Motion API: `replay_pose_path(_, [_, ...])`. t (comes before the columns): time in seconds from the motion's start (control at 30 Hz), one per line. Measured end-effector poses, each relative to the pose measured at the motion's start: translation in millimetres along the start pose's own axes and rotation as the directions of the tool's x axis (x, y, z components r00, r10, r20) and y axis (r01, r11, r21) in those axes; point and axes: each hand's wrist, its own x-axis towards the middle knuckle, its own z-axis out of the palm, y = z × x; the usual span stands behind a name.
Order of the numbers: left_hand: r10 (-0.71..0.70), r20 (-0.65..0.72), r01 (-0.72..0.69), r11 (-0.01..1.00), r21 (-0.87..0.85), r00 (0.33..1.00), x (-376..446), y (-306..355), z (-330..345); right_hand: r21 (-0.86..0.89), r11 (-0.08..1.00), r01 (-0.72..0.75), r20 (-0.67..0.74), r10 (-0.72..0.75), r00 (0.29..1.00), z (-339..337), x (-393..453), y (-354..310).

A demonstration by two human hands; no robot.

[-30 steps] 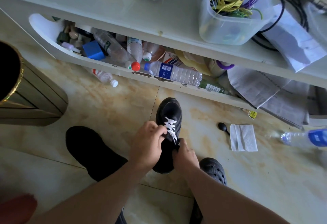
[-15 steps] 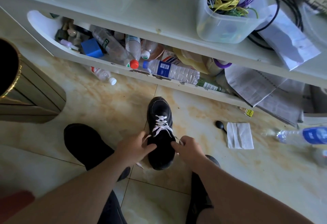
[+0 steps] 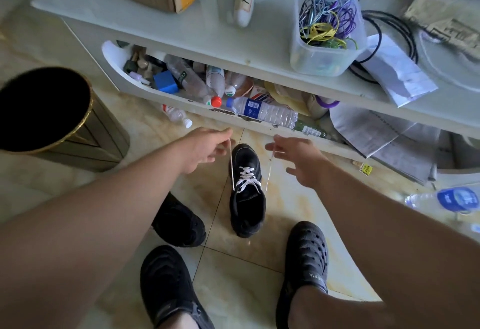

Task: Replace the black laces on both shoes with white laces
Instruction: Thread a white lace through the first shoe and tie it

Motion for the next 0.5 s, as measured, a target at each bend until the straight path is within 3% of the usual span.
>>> replay_pose_path(0.1, [0.03, 0.057, -0.028, 0.999, -0.031, 0.998, -16, 20, 12, -0.035, 0.997, 0.066, 0.061, -0.064, 0.996, 18, -17, -16])
replay_pose_path(0.2, [0.08, -0.001, -0.08, 0.996, -0.028, 0.997, -21, 22, 22, -0.178, 0.973, 0.149, 0.1, -0.133, 0.986, 29, -25, -18])
replay_pose_path(0.3, [0.156, -0.137, -0.154, 0.988, 0.031, 0.978, -15, 12, 32, -0.241, 0.958, 0.156, 0.025, -0.154, 0.988, 35, -18, -2])
replay_pose_path(0.37, [0.145, -0.36, -0.155, 0.988, 0.003, 0.922, -11, 2, 37, -0.189, 0.969, 0.158, 0.002, -0.161, 0.987, 34, -10, 12])
replay_pose_path(0.43, [-0.012, -0.528, -0.056, 0.992, -0.112, 0.849, -1, -21, 40, -0.161, 0.974, 0.162, 0.054, -0.155, 0.986, 31, 3, 29])
replay_pose_path(0.5, [-0.282, -0.43, 0.156, 0.94, -0.304, 0.858, 6, -56, 54, -0.189, 0.972, 0.141, 0.069, -0.13, 0.989, 29, 12, 46])
